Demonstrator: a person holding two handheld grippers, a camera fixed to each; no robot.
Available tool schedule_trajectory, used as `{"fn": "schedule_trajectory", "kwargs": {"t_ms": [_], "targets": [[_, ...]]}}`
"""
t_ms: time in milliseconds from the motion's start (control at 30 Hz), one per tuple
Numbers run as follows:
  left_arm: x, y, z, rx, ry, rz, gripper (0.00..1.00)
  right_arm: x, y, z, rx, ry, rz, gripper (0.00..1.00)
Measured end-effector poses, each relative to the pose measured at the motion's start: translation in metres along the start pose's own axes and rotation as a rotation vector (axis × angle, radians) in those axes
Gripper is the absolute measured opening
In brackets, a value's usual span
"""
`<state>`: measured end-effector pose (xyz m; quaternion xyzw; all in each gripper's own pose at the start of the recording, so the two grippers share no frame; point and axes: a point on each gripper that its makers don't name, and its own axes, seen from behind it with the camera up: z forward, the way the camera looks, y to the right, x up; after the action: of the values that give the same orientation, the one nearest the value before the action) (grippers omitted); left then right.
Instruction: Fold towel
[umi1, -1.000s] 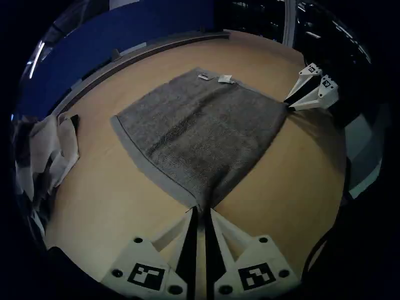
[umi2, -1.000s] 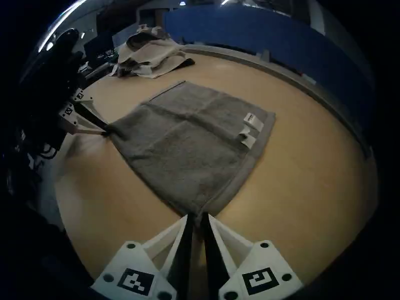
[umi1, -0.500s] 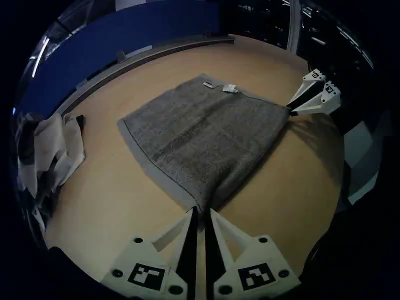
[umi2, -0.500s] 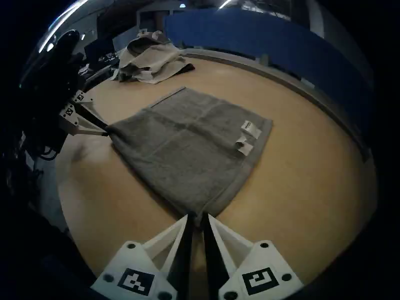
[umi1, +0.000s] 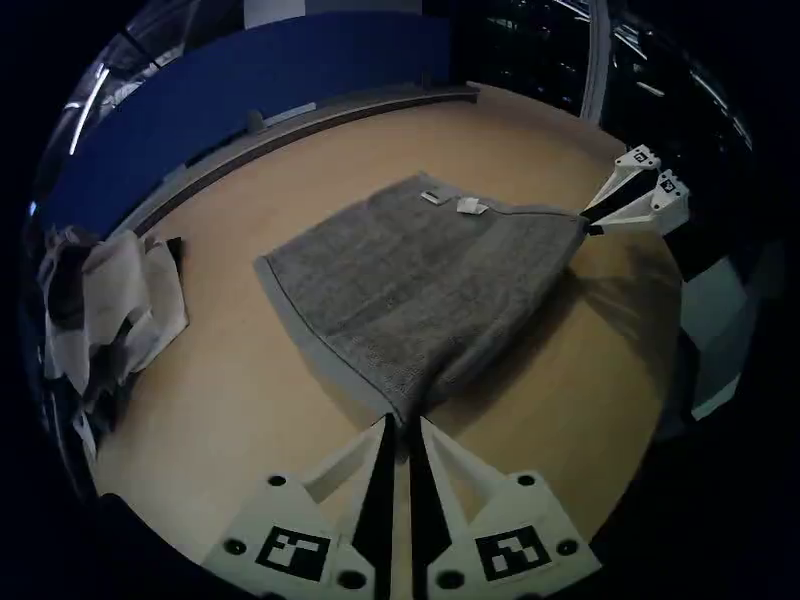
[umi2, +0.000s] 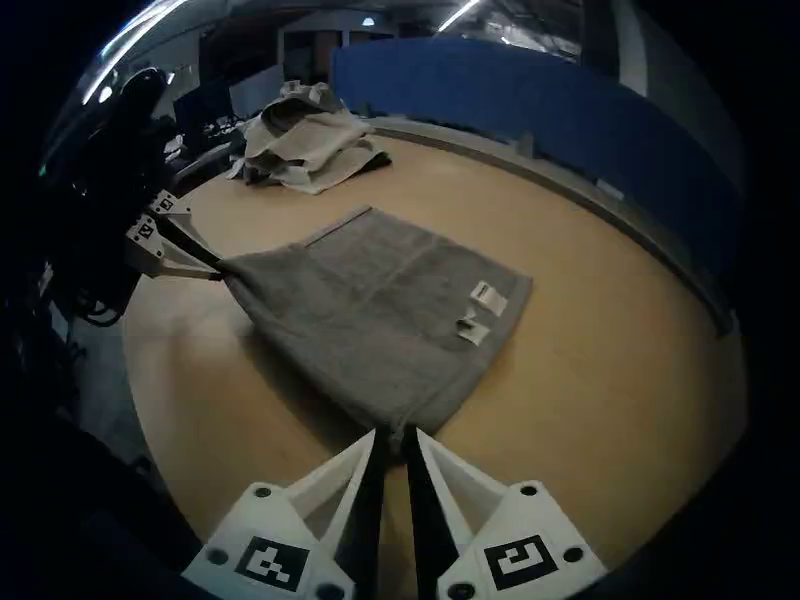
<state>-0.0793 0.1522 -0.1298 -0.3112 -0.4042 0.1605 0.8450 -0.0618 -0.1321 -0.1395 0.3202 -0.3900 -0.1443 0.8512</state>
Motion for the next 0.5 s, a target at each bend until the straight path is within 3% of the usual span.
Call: {"fn": "schedule_trajectory", "kwargs": {"t_ms": [500], "targets": [[0.028, 0.002, -0.04, 0.019, 0.024, -0.054, 0.09, 0.029, 0.001, -0.038, -0.004, 0.045, -0.005, 0.14]]}}
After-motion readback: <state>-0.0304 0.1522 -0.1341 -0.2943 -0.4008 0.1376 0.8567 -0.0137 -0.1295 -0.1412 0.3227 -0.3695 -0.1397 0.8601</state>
